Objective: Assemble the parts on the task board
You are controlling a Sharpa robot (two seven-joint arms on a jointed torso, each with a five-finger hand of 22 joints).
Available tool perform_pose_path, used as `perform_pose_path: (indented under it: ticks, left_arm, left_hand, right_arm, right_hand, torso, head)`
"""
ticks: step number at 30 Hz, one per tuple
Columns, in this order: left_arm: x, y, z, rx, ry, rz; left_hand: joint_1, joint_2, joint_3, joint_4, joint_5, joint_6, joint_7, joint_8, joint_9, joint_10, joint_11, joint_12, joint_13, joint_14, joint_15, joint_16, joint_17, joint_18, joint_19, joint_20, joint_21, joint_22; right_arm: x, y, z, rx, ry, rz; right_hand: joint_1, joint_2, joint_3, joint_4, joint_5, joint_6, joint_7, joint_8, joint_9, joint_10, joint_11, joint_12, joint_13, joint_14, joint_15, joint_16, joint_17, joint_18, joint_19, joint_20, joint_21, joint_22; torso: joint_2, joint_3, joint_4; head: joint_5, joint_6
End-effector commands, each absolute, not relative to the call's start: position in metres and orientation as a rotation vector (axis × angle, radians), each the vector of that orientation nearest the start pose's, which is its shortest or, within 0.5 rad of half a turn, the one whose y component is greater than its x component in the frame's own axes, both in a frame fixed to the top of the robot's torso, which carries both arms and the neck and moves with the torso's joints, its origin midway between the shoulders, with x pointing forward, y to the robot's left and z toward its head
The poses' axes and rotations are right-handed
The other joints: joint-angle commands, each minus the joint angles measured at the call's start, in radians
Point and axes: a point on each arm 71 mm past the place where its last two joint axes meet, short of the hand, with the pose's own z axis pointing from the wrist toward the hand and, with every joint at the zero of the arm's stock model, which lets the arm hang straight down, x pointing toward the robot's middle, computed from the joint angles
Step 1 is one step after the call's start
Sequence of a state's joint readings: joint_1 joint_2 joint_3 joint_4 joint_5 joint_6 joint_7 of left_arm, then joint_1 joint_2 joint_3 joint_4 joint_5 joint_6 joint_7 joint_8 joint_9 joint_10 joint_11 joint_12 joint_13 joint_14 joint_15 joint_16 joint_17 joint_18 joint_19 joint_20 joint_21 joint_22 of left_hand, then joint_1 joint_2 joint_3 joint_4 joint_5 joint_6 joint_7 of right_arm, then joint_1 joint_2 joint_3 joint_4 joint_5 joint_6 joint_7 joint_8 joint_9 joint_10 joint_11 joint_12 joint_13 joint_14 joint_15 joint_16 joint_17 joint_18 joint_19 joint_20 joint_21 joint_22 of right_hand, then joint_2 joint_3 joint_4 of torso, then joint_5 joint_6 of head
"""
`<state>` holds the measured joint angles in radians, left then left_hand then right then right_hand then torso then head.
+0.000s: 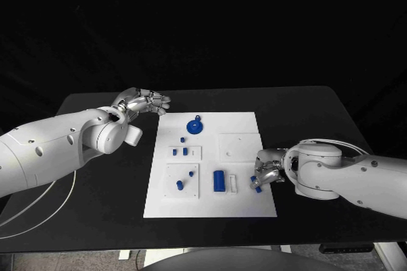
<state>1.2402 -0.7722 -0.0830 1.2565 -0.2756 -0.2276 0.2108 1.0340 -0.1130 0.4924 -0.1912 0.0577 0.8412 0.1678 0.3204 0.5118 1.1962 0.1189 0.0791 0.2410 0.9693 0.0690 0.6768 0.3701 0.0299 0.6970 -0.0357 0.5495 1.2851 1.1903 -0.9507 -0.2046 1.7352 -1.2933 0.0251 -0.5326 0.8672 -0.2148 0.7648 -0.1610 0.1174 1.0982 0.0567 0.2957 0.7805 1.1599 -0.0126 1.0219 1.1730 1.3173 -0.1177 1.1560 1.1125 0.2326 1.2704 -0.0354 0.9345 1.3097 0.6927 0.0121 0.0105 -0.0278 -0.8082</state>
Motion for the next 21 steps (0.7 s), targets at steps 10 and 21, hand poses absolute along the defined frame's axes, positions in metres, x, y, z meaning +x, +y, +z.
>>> perform_pose_path:
  ticks: [10, 21]
  left_arm:
    - [0.534, 0.247, -0.196, -0.900, 1.623, -1.250]
    - [0.534, 0.247, -0.196, -0.900, 1.624, -1.250]
  left_hand:
    - [-0.005, 0.003, 0.001, 0.004, -0.001, -0.007, -0.001, 0.001, -0.001, -0.006, -0.003, -0.004, 0.002, 0.003, 0.001, -0.005, 0.002, -0.003, 0.002, 0.006, -0.003, 0.001]
    - [-0.005, 0.002, 0.001, 0.004, -0.001, -0.008, -0.001, 0.001, -0.001, -0.006, -0.003, -0.004, 0.002, 0.004, 0.001, -0.005, 0.002, -0.003, 0.002, 0.006, -0.004, 0.002]
  right_arm:
    - [0.407, -0.206, -0.260, 0.333, 2.303, 0.533]
    - [0.405, -0.196, -0.264, 0.369, 2.395, 0.560]
  right_hand:
    - [-0.017, -0.009, -0.024, 0.007, 0.037, -0.046, 0.037, -0.079, -0.169, 0.013, -0.005, 0.005, -0.001, 0.006, -0.004, 0.002, 0.003, 0.029, 0.011, -0.009, 0.006, 0.012]
    - [-0.034, 0.026, -0.077, -0.026, 0.078, -0.051, 0.037, -0.078, -0.172, 0.008, -0.005, 0.005, -0.001, 0.003, -0.005, 0.002, 0.004, 0.029, 0.005, -0.014, 0.004, 0.013]
  torso:
    - [0.000, -0.0003, 0.0003]
    - [0.000, -0.0013, -0.0003]
  head:
    - [0.002, -0.003]
    - [0.002, -0.003]
